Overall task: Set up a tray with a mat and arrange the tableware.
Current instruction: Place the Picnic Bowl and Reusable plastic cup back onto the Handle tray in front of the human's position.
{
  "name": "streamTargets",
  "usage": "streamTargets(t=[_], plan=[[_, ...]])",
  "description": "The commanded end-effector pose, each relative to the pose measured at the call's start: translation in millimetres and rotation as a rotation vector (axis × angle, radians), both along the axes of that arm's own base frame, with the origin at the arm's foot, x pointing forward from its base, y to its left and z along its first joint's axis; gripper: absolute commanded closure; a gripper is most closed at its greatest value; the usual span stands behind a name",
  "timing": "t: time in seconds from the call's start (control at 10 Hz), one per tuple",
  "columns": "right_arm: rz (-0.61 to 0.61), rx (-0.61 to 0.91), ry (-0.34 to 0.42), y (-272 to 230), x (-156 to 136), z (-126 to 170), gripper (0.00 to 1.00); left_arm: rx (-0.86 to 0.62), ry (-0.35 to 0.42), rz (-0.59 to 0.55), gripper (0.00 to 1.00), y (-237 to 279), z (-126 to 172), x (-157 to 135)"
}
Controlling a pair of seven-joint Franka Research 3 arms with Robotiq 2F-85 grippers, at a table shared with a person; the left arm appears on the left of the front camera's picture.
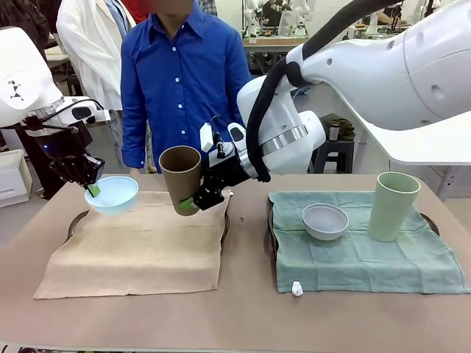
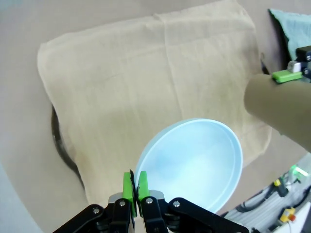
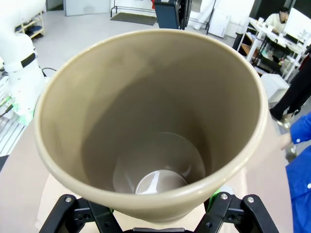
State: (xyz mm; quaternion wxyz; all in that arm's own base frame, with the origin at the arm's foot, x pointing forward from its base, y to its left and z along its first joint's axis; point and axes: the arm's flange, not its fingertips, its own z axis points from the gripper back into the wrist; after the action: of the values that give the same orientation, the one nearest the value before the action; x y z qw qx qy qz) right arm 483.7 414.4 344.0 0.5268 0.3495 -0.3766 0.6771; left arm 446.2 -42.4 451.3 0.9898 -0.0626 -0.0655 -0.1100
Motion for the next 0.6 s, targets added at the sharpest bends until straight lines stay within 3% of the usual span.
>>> streamTargets(t=[0.0,0.1,0.2,0.5], plan=[[-0.042,0.01,0.019,5,8,-3,0.19,-0.062,-0.005,-0.028,0.96,8,-3,13],[0.0,0.0,0.0,0,0,0,0.19,-0.083,-0.003,-0.039,0.96,7,9,8],[0.0,0.0,0.0,0,0,0,0.19,-0.021,0.005,-0.006,0.96,4,-6,5],[-0.004,0.0,0.007,2,2,-3,0.19,-0.043,0.004,-0.015,0.96,6,-5,7]])
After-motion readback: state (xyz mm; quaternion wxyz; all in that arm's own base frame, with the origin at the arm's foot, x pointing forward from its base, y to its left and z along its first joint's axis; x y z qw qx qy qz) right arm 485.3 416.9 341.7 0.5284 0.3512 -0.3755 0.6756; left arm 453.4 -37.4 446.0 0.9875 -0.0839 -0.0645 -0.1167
